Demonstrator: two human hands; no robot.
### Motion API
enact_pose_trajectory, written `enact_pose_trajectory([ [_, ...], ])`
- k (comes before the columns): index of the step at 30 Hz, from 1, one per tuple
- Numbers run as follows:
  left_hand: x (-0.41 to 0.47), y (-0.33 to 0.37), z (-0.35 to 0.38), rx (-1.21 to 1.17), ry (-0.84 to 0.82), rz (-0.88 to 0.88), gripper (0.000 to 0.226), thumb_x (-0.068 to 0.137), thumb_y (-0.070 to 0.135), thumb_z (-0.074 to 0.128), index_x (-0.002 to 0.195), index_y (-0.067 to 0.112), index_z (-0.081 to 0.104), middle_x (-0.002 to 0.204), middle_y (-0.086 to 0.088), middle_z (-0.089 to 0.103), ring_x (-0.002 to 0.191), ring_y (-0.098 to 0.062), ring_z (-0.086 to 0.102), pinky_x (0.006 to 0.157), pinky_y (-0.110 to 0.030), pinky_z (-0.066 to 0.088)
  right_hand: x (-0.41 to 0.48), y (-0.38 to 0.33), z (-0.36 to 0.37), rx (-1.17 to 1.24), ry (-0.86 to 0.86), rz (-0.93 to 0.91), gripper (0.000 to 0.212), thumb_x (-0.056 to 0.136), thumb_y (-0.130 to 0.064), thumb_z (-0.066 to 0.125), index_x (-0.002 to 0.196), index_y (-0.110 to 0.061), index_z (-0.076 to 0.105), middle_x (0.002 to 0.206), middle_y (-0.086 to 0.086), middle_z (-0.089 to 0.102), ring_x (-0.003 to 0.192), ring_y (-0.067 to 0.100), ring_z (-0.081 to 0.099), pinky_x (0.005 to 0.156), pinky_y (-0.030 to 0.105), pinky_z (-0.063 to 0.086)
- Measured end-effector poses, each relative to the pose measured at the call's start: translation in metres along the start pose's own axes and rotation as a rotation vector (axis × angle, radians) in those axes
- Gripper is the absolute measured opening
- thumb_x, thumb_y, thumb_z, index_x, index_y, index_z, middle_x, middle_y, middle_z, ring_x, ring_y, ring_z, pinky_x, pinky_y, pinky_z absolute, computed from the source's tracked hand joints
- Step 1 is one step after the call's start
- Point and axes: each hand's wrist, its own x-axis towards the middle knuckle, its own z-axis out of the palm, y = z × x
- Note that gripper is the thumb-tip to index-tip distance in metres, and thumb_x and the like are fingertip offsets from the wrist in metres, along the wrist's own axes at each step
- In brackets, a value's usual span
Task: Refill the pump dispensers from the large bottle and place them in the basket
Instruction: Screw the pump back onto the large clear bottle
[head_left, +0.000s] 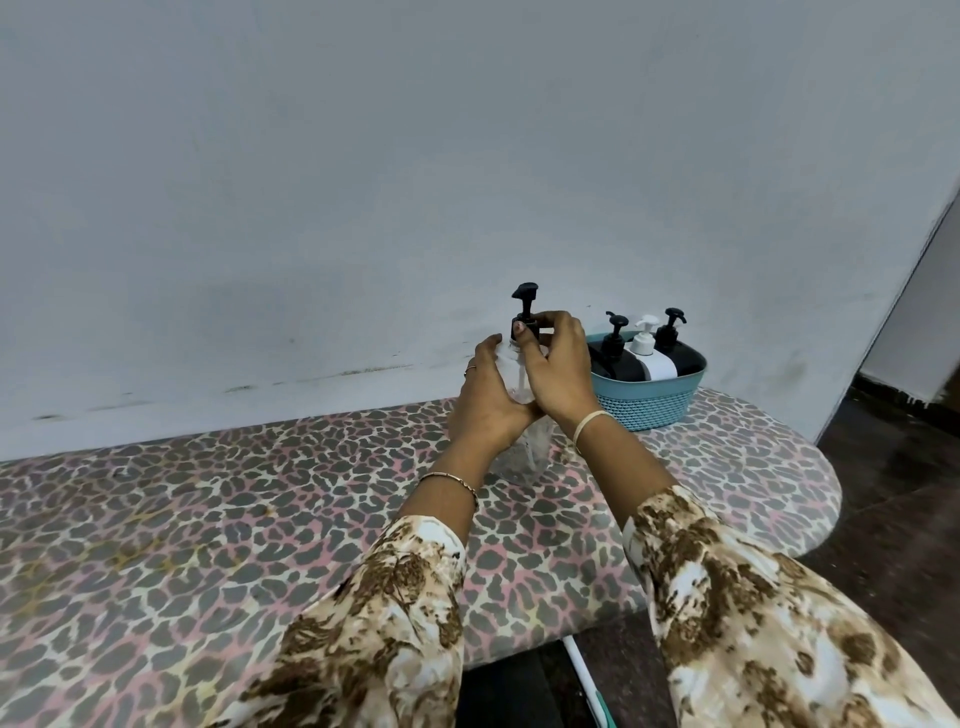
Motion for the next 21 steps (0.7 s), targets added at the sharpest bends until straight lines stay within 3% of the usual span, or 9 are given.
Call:
enact_pose_trajectory([
  [3, 0.0011, -0.0005, 0.0004, 0.019, -0.004, 0.009, 0.104, 0.059, 0.042, 0.084, 0.142, 0.029, 0.022, 0.137, 0.0, 0.046, 0.123, -0.02, 0.05, 0.096, -0.045, 0.049, -0.0017, -0.0007, 0.0026, -0.01, 0.021, -0.008, 0.038, 0.094, -0.042, 0.055, 0.117, -0.012, 0.05, 0.117, 0.001, 0.047, 0.105, 0.02, 0.057, 0.094, 0.041, 0.047],
  [8, 0.0009, -0.0001, 0.0007, 0.041, -0.002, 0.016, 0.097, 0.065, 0.038, 0.079, 0.142, 0.03, 0.02, 0.136, 0.001, 0.046, 0.12, -0.02, 0.053, 0.095, -0.044, 0.05, -0.0076, -0.0007, 0.002, -0.149, -0.009, -0.114, 0.039, 0.103, -0.036, 0.035, 0.135, -0.018, 0.045, 0.128, 0.01, 0.048, 0.113, 0.024, 0.051, 0.093, 0.036, 0.042],
  [17, 0.0013, -0.0018, 0.0014, 0.007, 0.009, 0.042, 0.101, 0.063, 0.035, 0.086, 0.143, 0.025, 0.024, 0.137, -0.001, 0.046, 0.125, -0.019, 0.048, 0.1, -0.043, 0.047, -0.0026, -0.0056, -0.0011, -0.157, 0.017, -0.043, 0.029, 0.097, -0.033, 0.051, 0.117, -0.012, 0.051, 0.119, 0.009, 0.05, 0.097, 0.019, 0.052, 0.08, 0.032, 0.042],
  [21, 0.0002, -0.0012, 0.0013, 0.001, 0.012, 0.028, 0.103, 0.061, 0.037, 0.086, 0.143, 0.027, 0.024, 0.137, 0.0, 0.046, 0.124, -0.019, 0.048, 0.099, -0.044, 0.047, -0.0025, -0.0064, -0.0011, -0.154, 0.014, -0.032, 0.03, 0.097, -0.036, 0.051, 0.117, -0.013, 0.051, 0.118, 0.008, 0.051, 0.1, 0.022, 0.054, 0.083, 0.037, 0.045],
])
